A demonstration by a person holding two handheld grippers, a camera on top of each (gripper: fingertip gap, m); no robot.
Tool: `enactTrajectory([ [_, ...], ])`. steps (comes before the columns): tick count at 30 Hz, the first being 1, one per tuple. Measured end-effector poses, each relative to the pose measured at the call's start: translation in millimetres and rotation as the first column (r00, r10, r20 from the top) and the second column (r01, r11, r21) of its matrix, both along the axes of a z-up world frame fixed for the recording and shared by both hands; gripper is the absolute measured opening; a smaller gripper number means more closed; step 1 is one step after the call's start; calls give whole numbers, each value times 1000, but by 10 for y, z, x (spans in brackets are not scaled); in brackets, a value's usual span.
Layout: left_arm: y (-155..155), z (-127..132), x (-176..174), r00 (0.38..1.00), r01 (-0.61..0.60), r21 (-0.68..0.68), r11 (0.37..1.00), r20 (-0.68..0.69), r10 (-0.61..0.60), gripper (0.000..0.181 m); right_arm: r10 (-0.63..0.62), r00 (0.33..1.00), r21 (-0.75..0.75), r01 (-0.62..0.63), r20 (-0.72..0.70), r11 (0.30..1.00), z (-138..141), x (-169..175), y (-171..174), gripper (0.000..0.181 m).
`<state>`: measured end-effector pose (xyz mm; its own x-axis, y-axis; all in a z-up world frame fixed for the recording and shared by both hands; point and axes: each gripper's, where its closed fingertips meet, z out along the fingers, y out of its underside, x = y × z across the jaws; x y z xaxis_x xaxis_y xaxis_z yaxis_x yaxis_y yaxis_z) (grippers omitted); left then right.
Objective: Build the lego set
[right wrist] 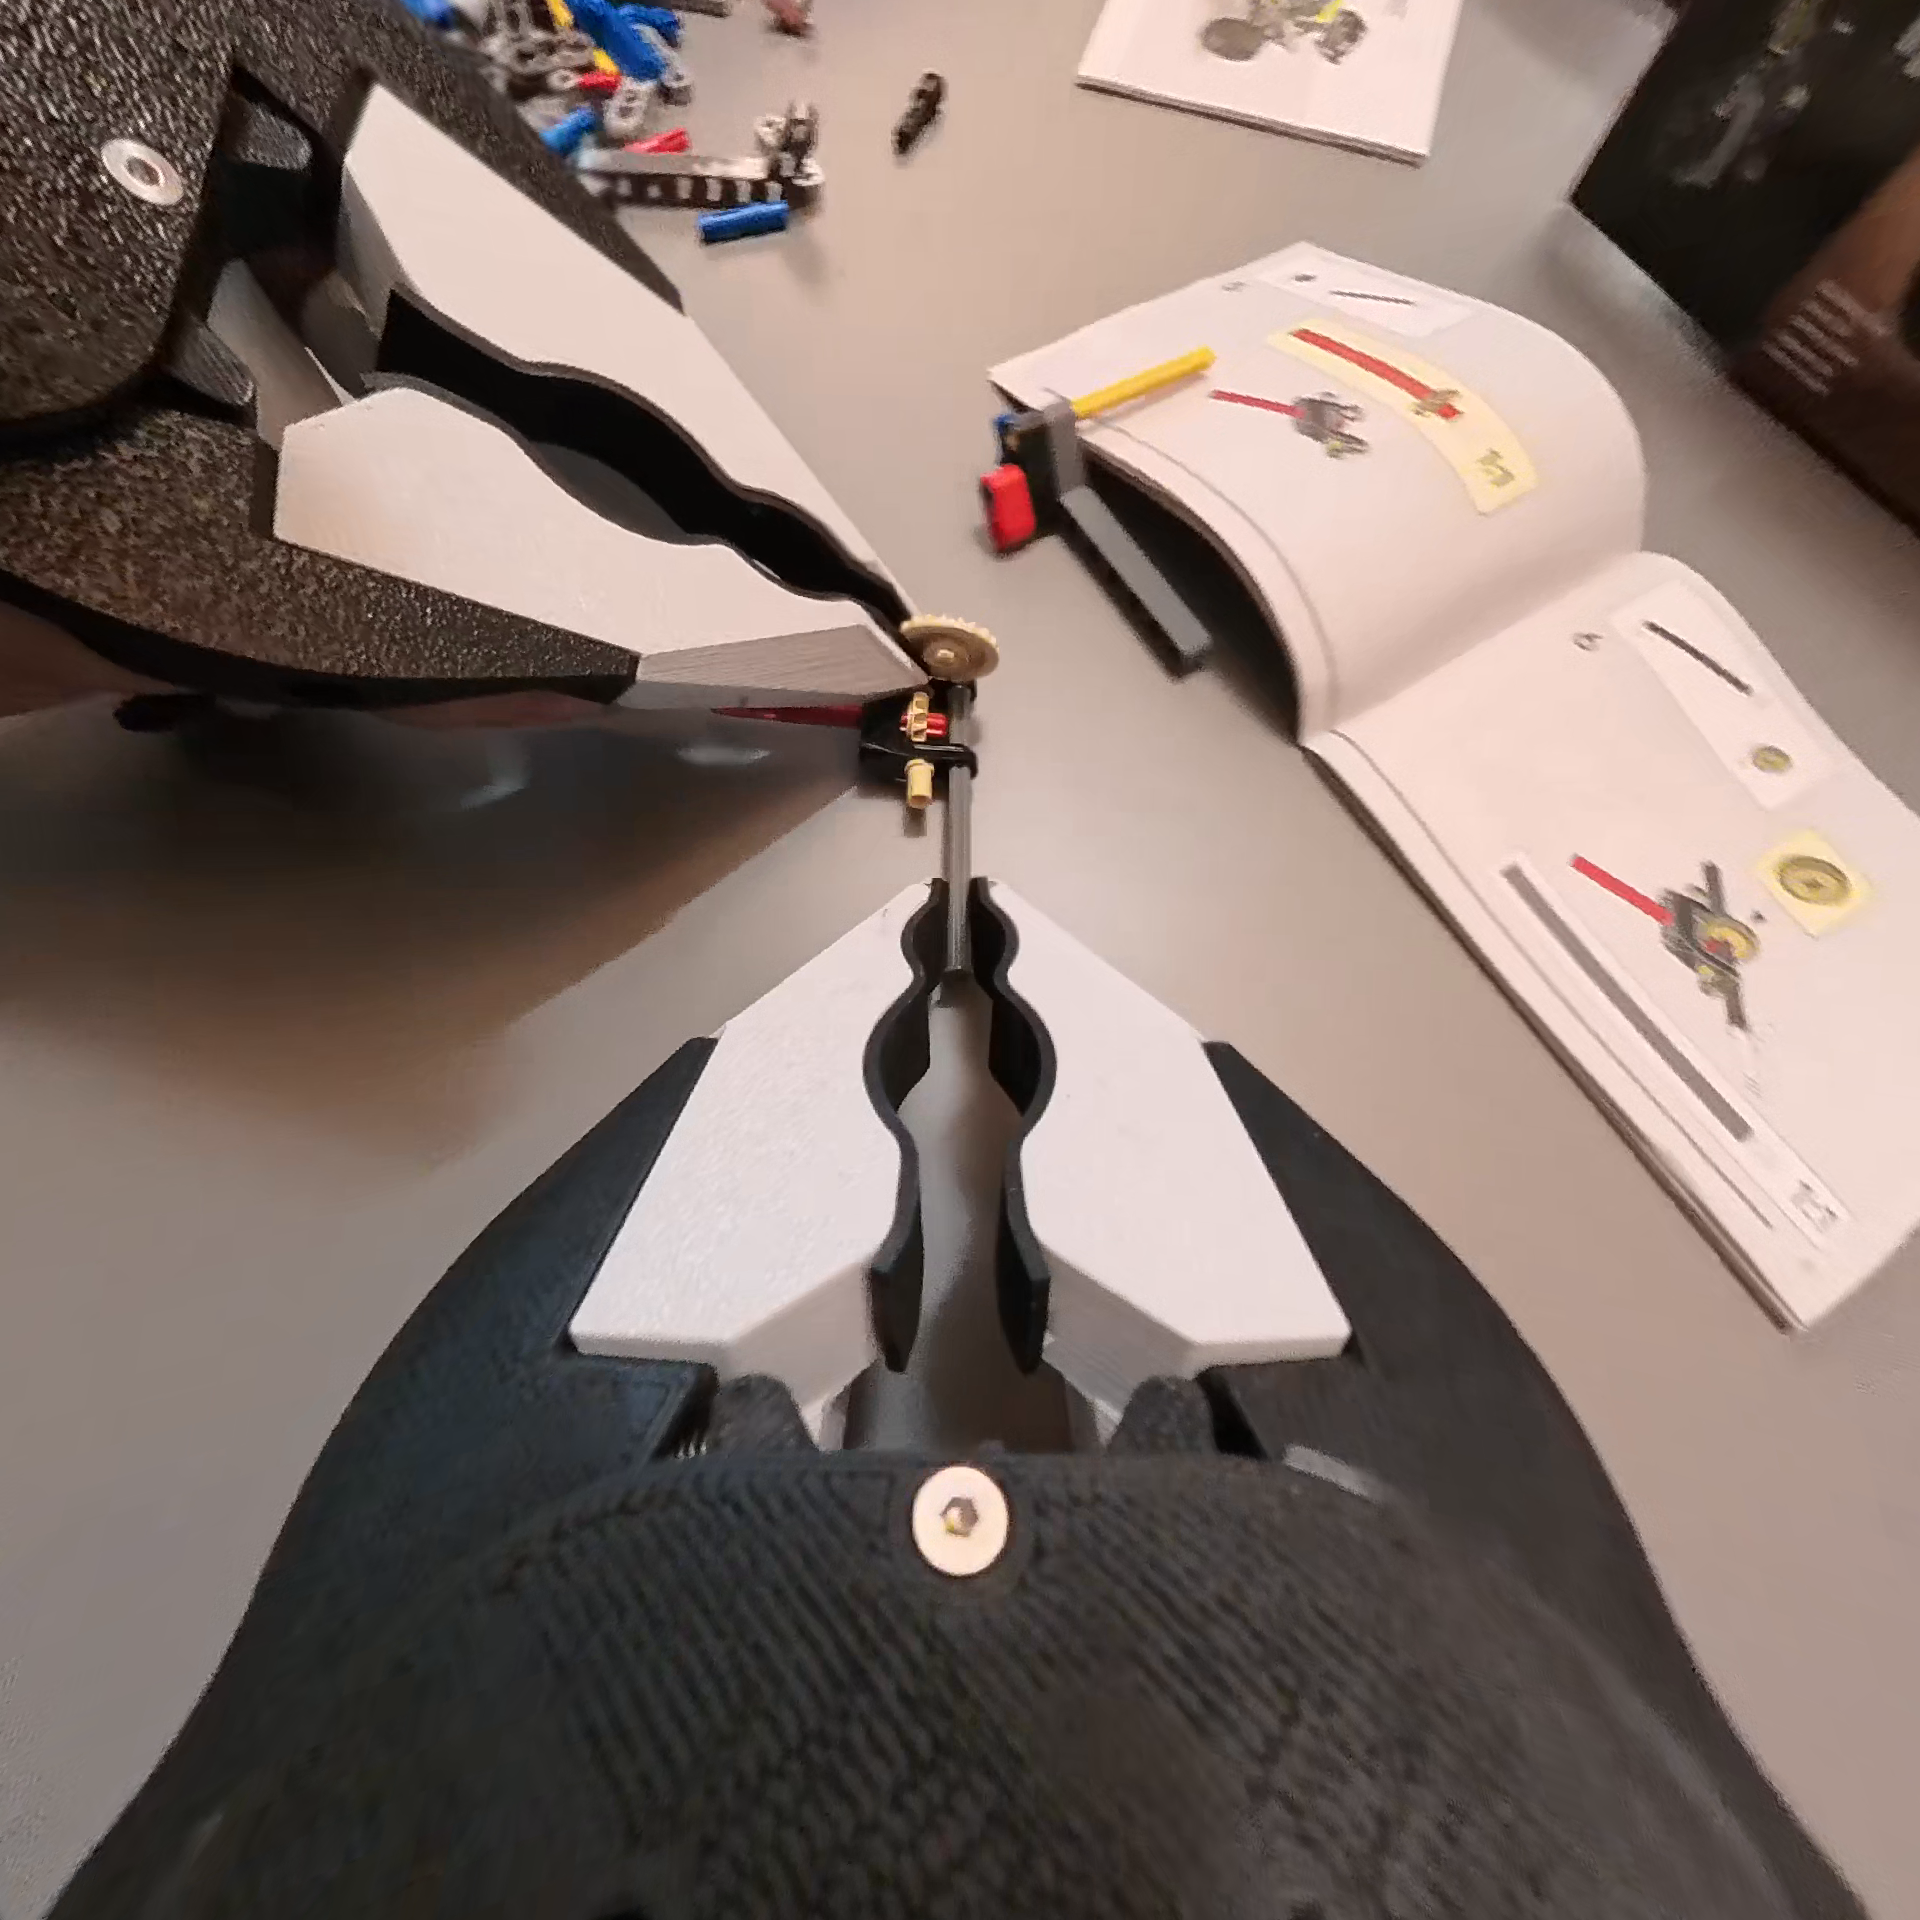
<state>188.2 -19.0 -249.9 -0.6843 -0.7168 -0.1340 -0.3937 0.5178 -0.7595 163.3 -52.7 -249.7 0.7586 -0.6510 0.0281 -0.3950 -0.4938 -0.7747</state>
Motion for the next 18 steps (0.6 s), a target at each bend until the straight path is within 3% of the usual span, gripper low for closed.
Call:
enactTrajectory([
  [1,-67,-2,39,1000,16,0,1000,-1,-16,0,-18,1000,7,18,0,1000,8,34,-60,2],
  [8,-378,-8,220,995,90,-46,995,-47,-92,0,-102,995,29,102,9,994,43,209,-355,2],
  [18,-468,0,282,981,126,-143,982,-132,-145,0,-130,988,21,132,-81,991,-62,244,-413,2],
])
